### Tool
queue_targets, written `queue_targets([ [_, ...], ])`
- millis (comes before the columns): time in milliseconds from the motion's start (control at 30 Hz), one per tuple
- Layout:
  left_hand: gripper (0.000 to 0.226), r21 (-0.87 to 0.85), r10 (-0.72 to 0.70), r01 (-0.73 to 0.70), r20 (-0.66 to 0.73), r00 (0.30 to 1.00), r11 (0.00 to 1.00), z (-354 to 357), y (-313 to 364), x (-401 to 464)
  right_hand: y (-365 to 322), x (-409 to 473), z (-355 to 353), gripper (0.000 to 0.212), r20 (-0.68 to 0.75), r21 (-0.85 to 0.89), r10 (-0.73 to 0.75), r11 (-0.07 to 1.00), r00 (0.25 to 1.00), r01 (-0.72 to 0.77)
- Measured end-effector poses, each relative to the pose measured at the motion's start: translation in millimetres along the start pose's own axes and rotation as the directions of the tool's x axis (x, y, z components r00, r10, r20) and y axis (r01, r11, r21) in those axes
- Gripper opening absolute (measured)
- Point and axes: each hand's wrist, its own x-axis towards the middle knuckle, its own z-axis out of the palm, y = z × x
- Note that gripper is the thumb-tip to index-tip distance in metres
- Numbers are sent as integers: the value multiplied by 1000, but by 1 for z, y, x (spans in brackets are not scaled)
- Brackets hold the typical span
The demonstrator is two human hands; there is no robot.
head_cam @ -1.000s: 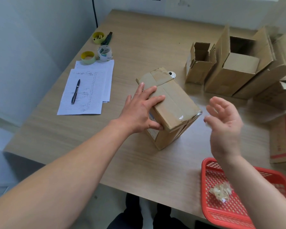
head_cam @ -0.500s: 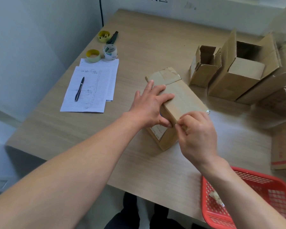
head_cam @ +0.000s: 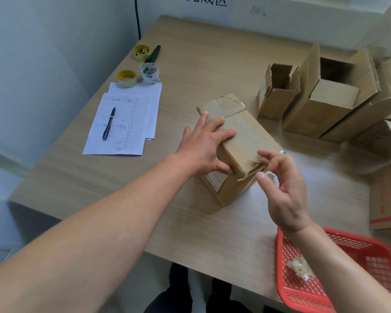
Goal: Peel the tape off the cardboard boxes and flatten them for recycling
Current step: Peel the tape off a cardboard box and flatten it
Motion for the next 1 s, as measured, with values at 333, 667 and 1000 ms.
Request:
queue_targets([
  [333,100,-8,-11,11,-9,1000,1000,1,1,-2,-5,-9,29,54,-149,-529,199,811,969,-248],
  [667,101,-43,-16,16,-13,1000,999,4,-2,-8,0,1,-17,24,-225,83,242,970,944,-229],
  [1000,103,-40,-23,22,-28,999,999,5,-2,-10,-6,41,-40,21,-272,174,441,897,855,-407],
])
